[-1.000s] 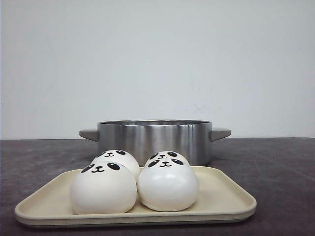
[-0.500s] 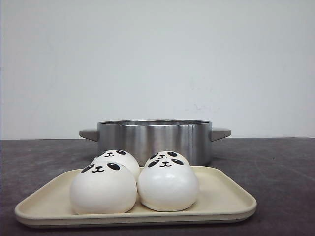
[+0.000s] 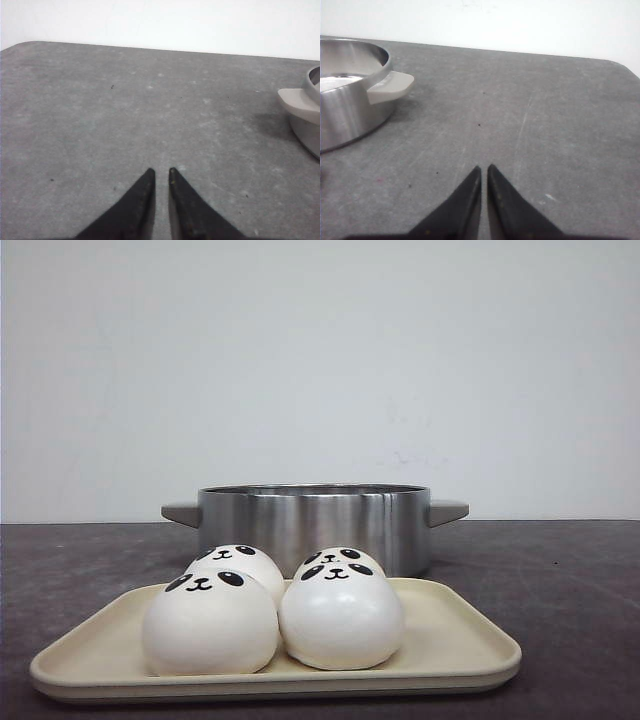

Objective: Steam buns

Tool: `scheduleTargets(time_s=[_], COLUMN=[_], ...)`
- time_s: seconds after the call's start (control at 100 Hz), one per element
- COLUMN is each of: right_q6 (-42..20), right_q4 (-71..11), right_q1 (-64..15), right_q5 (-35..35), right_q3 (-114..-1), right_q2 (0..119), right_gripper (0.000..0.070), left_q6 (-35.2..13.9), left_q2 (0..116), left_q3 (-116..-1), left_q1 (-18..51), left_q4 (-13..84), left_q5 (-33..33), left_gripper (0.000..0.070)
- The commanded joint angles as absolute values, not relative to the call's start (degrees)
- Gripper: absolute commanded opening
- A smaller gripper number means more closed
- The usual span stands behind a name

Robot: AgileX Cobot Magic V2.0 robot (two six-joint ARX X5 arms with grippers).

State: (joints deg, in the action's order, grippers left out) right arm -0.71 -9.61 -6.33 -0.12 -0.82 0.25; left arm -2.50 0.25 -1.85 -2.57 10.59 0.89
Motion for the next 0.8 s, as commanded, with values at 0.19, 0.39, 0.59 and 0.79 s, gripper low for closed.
scheduleTargets(time_s=[0.19, 0.39, 0.59, 0.79], right_q6=[-19.35, -32.01, -30.11, -14.2], right_q4=[-4.19, 9.63, -9.17, -21.43], right_q1=[-6.39, -6.39, -6.39, -6.39], right_q5=[-8.93, -18.2, -15.75, -13.45], right_q3=[-0.95, -2.68, -18.24, -42.46], right_q2=[0.21, 0.21, 3.07, 17.12], right_gripper=[0.0014, 0.0006, 0.0005, 0.0005], left_q6=[-22.33, -38.28, -36.18, -20.78], left_q2=[0.23, 0.23, 2.63, 17.17], left_q3=[-0.91, -2.22, -12.47, -35.46], left_q1=[-2.61, -2.61, -2.61, -1.78], left_q4=[10.74, 10.72, 13.39, 23.57], left_q5=[-2.15, -13.85, -23.24, -22.65], left_gripper=[0.0, 0.0, 0.001, 0.001])
